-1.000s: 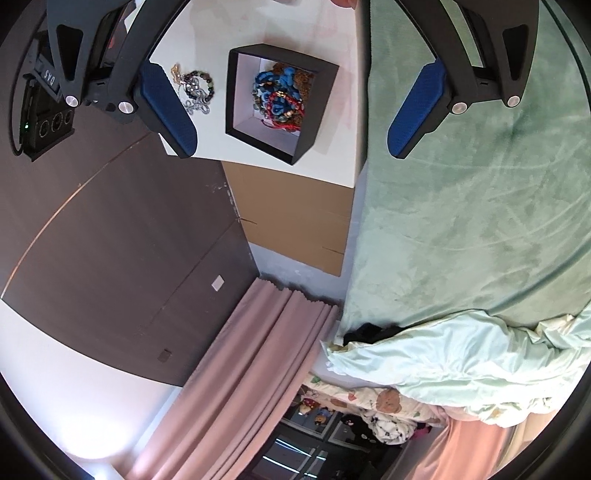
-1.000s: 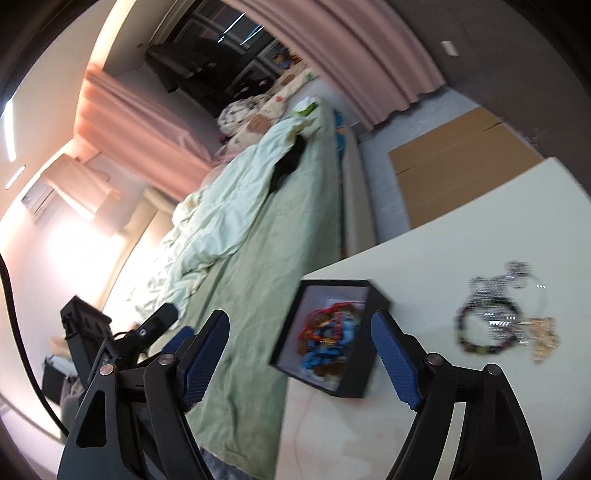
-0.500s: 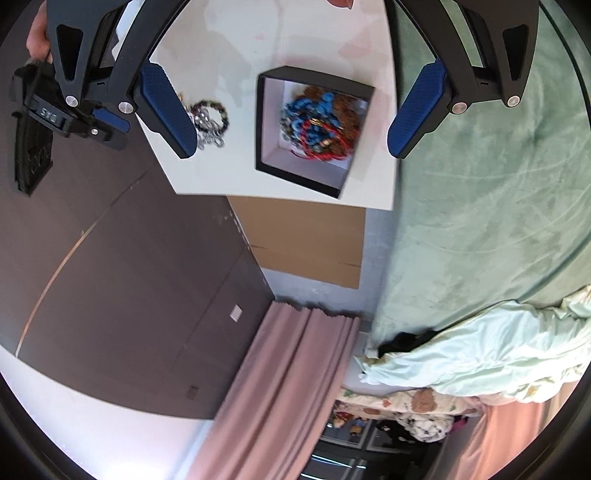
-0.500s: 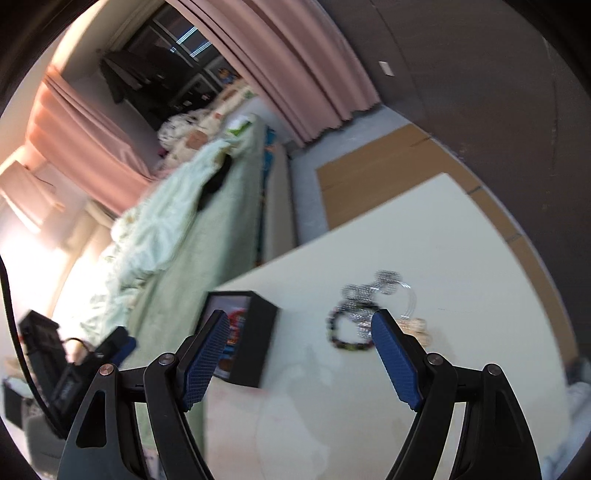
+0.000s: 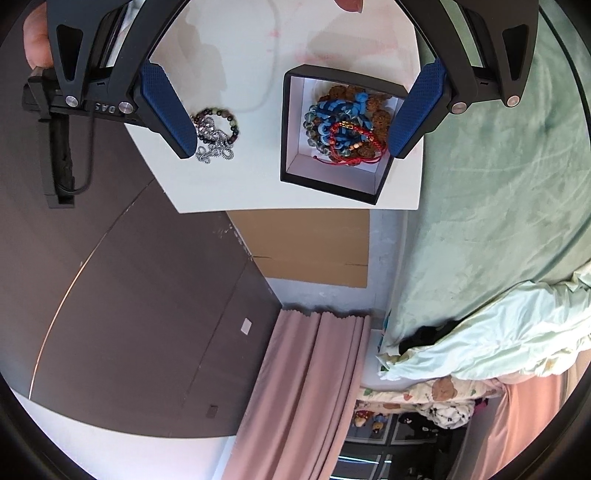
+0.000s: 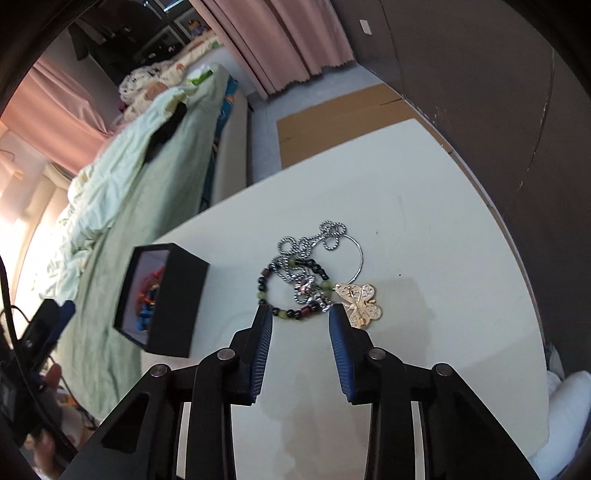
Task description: Organize jewelry
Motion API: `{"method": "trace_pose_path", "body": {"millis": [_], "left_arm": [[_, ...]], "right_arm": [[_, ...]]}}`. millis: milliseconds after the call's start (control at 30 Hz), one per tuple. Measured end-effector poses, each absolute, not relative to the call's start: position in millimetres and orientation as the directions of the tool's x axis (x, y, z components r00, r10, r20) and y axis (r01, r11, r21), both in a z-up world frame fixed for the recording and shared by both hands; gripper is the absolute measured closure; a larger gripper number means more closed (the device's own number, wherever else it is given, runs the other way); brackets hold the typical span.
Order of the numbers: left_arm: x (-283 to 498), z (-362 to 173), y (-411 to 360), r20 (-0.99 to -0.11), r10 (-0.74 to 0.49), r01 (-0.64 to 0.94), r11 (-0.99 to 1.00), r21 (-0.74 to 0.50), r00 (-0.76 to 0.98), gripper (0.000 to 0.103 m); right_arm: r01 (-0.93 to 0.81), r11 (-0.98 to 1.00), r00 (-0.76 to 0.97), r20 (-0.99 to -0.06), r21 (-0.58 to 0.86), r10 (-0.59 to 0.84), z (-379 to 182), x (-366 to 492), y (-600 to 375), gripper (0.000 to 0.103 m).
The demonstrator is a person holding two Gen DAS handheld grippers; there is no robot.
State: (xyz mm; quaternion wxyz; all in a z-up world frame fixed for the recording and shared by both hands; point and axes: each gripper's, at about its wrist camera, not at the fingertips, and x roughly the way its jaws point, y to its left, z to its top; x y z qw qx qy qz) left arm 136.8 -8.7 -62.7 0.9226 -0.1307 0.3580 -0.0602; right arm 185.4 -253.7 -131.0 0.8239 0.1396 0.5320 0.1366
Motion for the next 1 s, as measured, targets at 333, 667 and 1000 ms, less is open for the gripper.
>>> {"method": "trace_pose_path", "body": {"millis": [333,667,1000], "left_arm": [[151.8,-67.5,-4.7,-0.655,-0.215,0.005,0.952,-0.307,0.724,0.0],[156.6,-72.9,-17.5,-0.666,-0.234,0.023,0.951,-0.309,0.708,0.001],[154.4,-76.0,-52.8,-0.665,-0.247,0.095,0.962,-0.258,0.705,0.011]], "right_arm": [[-0.11,0.963,0.335,-0.903,0.247,0.27,-153.1,206.9,-231.5,0.07],[-0.094,0.95,0.363,-0.878,0.299,0.312,-135.4,200.5,-248.1,0.094],[-0.051,0.888,0.461,-0.779,0.456,0.426,-98.1,176.3,-295.6,0.094]]}}
